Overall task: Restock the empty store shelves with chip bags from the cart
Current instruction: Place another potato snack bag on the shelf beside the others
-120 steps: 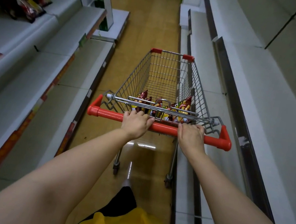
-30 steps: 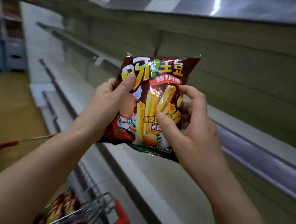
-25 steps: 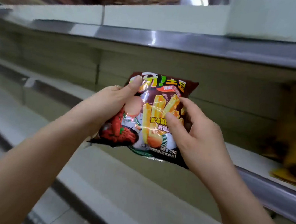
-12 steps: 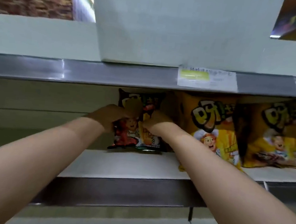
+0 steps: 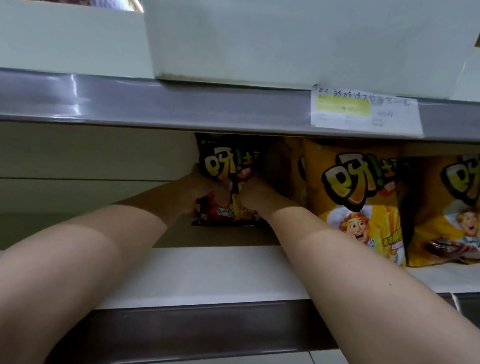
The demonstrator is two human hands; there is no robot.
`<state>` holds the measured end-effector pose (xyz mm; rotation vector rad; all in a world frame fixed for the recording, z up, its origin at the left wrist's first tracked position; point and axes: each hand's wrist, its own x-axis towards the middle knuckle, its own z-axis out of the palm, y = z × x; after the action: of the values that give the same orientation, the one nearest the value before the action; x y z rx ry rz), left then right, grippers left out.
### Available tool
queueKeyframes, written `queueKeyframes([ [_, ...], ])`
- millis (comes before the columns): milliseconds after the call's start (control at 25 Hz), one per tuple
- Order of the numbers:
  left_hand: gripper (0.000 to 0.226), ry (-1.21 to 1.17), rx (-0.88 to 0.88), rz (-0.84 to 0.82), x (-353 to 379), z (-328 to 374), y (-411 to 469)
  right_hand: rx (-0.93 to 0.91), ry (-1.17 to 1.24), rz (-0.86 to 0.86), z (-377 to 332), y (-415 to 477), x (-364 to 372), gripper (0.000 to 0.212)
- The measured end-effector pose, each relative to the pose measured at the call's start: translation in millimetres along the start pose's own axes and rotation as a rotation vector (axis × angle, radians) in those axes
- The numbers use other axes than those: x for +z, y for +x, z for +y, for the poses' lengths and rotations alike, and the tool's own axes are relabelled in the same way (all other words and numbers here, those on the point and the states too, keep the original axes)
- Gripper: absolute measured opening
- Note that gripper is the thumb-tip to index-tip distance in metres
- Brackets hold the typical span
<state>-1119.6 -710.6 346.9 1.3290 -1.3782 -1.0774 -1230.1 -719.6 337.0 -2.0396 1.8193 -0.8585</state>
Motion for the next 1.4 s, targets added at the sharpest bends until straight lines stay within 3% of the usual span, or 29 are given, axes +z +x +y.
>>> queueKeyframes([
  [80, 0.058, 0.01, 0.001, 0.031, 0, -1, -6, 0.02, -0.081, -0.035, -2, -8, -2, 0.027],
  [200, 0.08, -0.001, 0.014, 0.133, -1, -1, -16, -0.05, -0.125, 0.042, -23, -33, -16, 0.026],
  [360, 0.056, -0.013, 0.11, 0.333, -19, -6, -55, -0.219, -0.04, 0.122, -63, -89, -24, 0.039],
  [560, 0.002, -0.085, 0.335, 0.645, -61, -43, -165, -0.617, 0.474, 0.121, -89, -175, 25, 0.025],
  [680, 0.026, -0.024, 0.408, 0.949, -108, -83, -237, -0.767, 0.793, 0.016, -113, -221, 79, 0.019],
  [840, 0.031, 0.095, 0.226, 1.295, -167, -145, -339, -0.788, 0.953, -0.342, -157, -278, 155, 0.014],
  [1080, 0.027, 0.03, -0.087, 1.692, -229, -233, -480, -0.831, 0.808, -0.838, -225, -381, 267, 0.017],
  [1400, 0.018, -0.164, -0.422, 1.747, -274, -355, -559, -0.873, 0.412, -1.145, -271, -473, 414, 0.025],
])
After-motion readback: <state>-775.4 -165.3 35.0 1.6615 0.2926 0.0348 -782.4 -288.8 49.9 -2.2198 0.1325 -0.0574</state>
